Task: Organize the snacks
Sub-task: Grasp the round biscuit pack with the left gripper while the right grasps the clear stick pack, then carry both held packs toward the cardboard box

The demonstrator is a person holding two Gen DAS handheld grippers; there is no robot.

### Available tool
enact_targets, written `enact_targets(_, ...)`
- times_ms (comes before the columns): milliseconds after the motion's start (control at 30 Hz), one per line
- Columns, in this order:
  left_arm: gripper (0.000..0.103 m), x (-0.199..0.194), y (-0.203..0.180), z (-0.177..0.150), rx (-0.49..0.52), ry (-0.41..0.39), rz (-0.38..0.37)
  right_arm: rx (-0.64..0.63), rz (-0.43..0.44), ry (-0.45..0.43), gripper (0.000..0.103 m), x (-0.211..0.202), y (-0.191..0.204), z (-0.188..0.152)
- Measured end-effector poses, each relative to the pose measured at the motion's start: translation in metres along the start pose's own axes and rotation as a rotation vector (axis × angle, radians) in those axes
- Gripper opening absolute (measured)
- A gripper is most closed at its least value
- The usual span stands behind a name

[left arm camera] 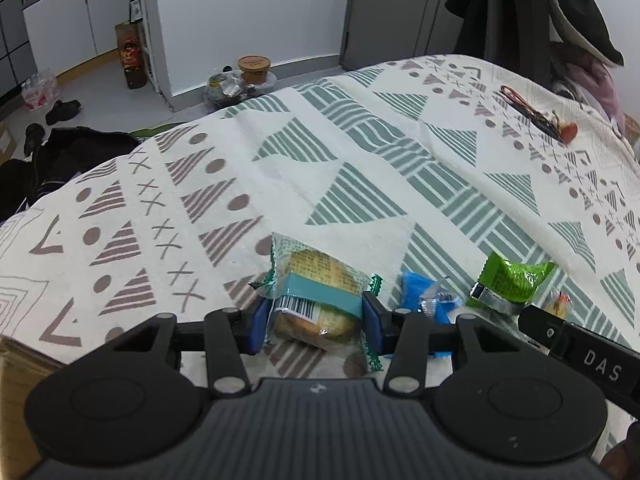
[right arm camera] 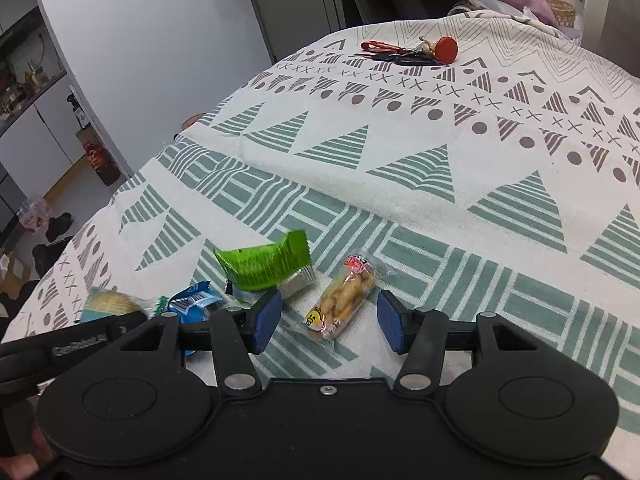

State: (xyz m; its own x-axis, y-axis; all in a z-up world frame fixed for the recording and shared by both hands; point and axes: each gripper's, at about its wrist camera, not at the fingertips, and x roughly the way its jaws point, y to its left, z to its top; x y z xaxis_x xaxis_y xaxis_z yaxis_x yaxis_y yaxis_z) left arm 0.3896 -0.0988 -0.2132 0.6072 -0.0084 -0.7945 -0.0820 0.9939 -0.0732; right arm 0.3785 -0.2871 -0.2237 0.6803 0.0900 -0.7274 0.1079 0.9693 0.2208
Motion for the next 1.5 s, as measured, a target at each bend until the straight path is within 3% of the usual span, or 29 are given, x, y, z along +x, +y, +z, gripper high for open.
enact_targets(33,0.046,-0.001,0.002,0.0,-0.006,-0.002,0.001,-0.006,-0.004,-0.002,0.05,0.001,0.0,-0.001)
enact_targets(100,0.046,-0.002,0.004,-0.001,-0.013,-0.002,0.0,-0.037,-0.043,-0.005,0.033,0.002,0.003,-0.002)
enact_targets(133,0.046,-0.002,0.005,-0.001,-0.017,-0.001,-0.002,-0.06,-0.066,-0.005,0.02,0.004,0.004,-0.003)
enact_targets(733,0.045,-0.071,0.014,-0.002,-0.058,-0.065,-0.009,-0.045,0.024,-0.023,0.019,-0.045,0.01,-0.001)
enact_targets(1500,0.045,-0.183,0.078,-0.036,-0.193,-0.139,0.172,-0.207,0.237,-0.131,0.019,-0.136,0.074,-0.009)
